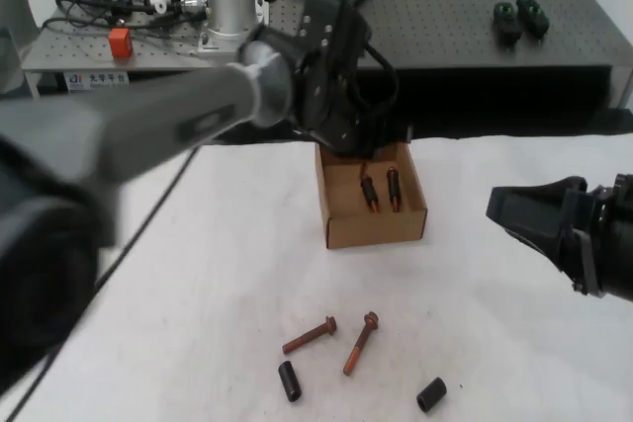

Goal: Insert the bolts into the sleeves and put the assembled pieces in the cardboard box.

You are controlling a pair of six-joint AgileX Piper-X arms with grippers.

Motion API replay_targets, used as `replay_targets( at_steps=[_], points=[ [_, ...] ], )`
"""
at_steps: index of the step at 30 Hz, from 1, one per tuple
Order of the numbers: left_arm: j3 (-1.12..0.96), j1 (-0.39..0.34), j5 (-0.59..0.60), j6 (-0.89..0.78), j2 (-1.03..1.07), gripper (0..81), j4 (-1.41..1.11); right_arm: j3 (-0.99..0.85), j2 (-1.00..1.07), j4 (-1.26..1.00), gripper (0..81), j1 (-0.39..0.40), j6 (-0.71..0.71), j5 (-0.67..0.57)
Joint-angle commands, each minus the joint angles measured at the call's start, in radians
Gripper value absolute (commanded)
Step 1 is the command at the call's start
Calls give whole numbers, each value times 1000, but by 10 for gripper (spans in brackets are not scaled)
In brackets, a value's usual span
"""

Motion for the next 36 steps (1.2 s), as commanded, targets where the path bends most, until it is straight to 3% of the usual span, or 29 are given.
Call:
replay_targets(
  at_steps=[1,7,14,16,20,23,26,31,36],
  points=[
    [-251,16,-36,59,150,6,186,-6,-8,18,384,1,-15,24],
    [-355,20,-36,60,218,26,286,-6,-4,94,384,1,-71,83],
    [-355,20,-34,58,218,354,340,-32,59,174,356,13,-104,122],
    [-357,20,-34,58,209,386,356,-67,99,244,355,39,-147,147],
    [-357,25,-41,90,138,326,402,-154,203,389,355,119,-242,231],
    [-346,37,-117,131,47,257,446,-225,313,497,355,191,-261,307],
    [-280,57,-195,141,-46,243,468,-283,422,559,355,246,-270,329],
    [9,103,-250,144,-248,242,391,-345,575,579,355,315,-244,386],
    [401,123,-235,125,-479,242,236,-353,665,577,371,327,-93,395]
  ],
)
